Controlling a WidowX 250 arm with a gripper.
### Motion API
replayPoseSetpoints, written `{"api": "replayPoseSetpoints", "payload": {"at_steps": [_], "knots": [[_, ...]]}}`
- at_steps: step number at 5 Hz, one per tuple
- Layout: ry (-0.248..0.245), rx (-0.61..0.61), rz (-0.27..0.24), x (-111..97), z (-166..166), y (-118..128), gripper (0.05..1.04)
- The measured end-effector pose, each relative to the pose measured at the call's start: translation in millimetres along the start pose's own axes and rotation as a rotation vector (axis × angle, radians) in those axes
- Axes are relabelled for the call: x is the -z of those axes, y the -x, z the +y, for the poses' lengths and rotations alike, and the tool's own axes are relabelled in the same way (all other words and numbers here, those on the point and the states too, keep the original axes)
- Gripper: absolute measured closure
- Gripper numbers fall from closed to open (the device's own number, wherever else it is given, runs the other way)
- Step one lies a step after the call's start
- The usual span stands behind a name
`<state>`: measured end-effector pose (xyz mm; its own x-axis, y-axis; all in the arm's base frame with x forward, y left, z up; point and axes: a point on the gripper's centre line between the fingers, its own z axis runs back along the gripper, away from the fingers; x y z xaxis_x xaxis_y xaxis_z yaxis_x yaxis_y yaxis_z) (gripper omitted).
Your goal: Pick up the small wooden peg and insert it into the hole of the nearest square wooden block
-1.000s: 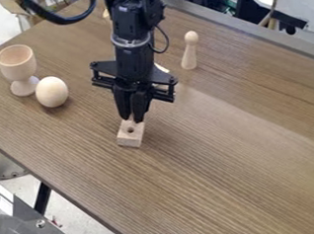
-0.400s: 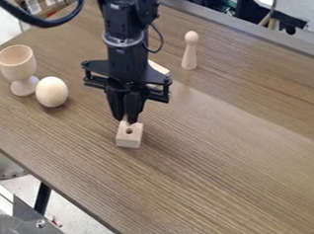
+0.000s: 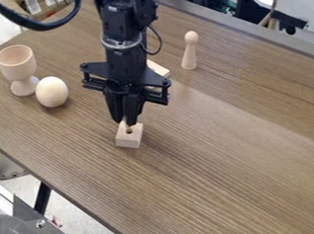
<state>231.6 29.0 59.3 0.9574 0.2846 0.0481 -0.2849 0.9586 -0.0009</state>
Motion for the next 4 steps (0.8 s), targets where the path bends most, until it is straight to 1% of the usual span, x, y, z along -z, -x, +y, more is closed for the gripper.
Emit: {"api": "replayPoseSetpoints", "payload": {"at_steps": [1,2,3,4], "knots": [[0.000,-0.003,0.003,2.5,-0.1,-0.5,0.937],[-0.005,-0.007,0.030,11.4,0.0,0.4,0.937],[-0.009,-0.006,0.047,16.3,0.3,1.3,0.937],[-0.011,-0.003,0.046,17.8,0.9,0.7,0.912]]}}
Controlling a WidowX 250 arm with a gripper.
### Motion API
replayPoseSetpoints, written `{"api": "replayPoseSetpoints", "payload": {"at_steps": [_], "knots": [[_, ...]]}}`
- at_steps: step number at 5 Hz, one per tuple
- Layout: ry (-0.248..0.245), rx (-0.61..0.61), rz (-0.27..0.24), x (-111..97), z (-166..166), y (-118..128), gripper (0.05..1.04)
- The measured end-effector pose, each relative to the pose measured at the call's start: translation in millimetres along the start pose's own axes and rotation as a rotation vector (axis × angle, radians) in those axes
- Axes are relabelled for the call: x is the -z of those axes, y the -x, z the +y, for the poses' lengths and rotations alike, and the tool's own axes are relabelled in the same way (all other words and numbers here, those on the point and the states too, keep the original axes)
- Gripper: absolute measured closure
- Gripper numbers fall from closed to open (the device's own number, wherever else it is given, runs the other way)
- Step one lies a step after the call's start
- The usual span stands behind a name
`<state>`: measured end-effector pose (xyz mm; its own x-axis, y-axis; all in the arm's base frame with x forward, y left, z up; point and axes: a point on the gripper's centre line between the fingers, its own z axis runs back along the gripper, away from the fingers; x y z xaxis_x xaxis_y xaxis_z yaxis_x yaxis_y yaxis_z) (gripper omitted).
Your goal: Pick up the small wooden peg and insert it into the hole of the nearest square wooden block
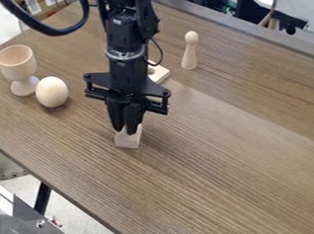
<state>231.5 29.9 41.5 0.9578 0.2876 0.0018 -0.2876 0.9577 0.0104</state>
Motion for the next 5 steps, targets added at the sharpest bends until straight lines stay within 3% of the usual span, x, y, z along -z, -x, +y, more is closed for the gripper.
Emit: {"api": "replayPoseSetpoints", "payload": {"at_steps": [1,2,3,5], "knots": [[0.019,-0.011,0.000,1.0,0.9,-0.7,0.652],[0.015,-0.010,0.001,-0.1,2.6,2.3,0.321],[0.008,0.000,-0.006,-13.7,3.0,6.7,0.092],[-0.027,0.058,-0.092,-71.0,-11.5,11.5,0.085]]}}
